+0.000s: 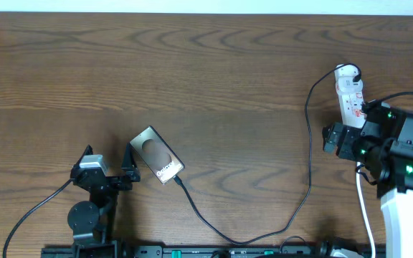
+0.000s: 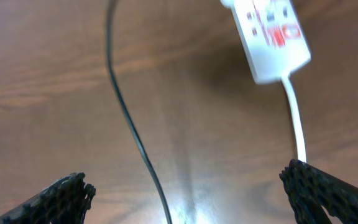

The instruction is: Plug charger to phone and switch on socket

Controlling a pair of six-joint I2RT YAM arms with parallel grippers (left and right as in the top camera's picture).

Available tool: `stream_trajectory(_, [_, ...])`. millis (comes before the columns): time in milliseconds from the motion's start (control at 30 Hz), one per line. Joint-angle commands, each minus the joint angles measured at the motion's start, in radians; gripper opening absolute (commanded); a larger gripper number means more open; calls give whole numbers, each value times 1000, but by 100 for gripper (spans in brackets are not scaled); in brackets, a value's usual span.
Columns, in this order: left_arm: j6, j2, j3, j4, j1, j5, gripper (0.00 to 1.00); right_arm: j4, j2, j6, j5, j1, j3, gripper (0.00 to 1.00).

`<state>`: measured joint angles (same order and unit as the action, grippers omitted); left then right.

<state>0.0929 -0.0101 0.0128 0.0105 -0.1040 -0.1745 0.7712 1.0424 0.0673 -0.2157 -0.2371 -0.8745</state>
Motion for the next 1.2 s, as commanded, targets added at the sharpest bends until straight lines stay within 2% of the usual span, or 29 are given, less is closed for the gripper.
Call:
stream_trajectory(0, [1, 6, -9, 45, -5, -16, 93, -81, -84, 7, -15, 38, 56, 99])
stream_trajectory(267, [1, 6, -9, 45, -5, -16, 93, -653, -398, 7, -53, 176, 454, 99])
stream_trajectory(433, [1, 6, -9, 45, -5, -16, 93, -900, -578, 6, -52, 256, 682, 99])
stream_trajectory(500, [1, 6, -9, 45, -5, -16, 93, -948, -636, 5, -48, 273, 748, 99])
stream_trajectory(633, [1, 6, -9, 45, -5, -16, 93, -970, -764, 6, -45, 291, 861, 99])
stream_trajectory(667, [1, 6, -9, 45, -5, -16, 93, -882, -826, 3, -45, 291, 869, 99])
stream_trajectory(867, [1, 6, -9, 45, -5, -16, 93, -714, -956, -50, -44, 291, 869, 99])
stream_trajectory(1167, [2, 6, -9, 45, -5, -16, 93, -715, -1038, -65, -44, 291, 869, 99])
